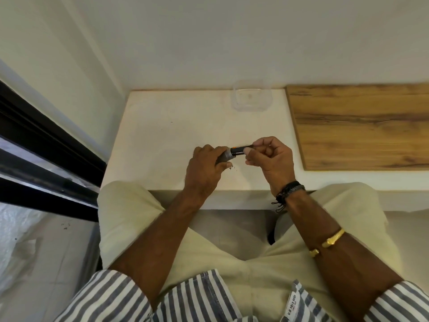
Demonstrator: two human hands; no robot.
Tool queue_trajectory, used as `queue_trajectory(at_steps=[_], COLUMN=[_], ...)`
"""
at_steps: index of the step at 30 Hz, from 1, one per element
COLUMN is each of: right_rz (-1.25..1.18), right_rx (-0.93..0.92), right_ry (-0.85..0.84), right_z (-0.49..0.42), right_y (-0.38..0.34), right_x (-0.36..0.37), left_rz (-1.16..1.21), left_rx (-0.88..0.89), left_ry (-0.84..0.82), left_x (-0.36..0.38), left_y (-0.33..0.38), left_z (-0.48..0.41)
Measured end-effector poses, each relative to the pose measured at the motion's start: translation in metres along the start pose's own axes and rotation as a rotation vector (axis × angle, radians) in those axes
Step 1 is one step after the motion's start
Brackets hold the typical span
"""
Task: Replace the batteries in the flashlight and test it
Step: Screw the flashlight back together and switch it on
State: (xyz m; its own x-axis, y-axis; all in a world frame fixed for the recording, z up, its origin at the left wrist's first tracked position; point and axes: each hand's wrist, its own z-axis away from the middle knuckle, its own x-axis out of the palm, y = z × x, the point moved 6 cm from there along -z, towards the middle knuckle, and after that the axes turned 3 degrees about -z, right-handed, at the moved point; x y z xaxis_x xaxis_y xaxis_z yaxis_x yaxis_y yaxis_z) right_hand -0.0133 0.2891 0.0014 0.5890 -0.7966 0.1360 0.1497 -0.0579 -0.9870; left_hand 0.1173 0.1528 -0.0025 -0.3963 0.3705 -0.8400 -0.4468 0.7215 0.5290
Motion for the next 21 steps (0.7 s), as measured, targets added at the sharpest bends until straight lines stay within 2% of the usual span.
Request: queue_trajectory(at_steps=[5,14,18,21], right_rz=[0.175,0.358,0.367,0.304], right_rx=[-0.068,-0.237,-0.201,-0.143], right_ry=[-0.017,0.085,0.061,0.146], right_z=[0.002,0.015,0.014,0.008], right_y=[0.000,0.007,0.012,0.013], right_x=[0.004,0.020,0.022,0.010], left_rz=[0.000,0.030,0.037,0.029], left_rx=[0.019,-0.003,0.003,-0.018], left_ry=[0.050,0.103,0.102,0.067], left_x=[0.001,0.007,0.010,0.016], left_y=[0.002,0.005,0.004,0.001], left_z=[0.001,0.001,0.001,0.000])
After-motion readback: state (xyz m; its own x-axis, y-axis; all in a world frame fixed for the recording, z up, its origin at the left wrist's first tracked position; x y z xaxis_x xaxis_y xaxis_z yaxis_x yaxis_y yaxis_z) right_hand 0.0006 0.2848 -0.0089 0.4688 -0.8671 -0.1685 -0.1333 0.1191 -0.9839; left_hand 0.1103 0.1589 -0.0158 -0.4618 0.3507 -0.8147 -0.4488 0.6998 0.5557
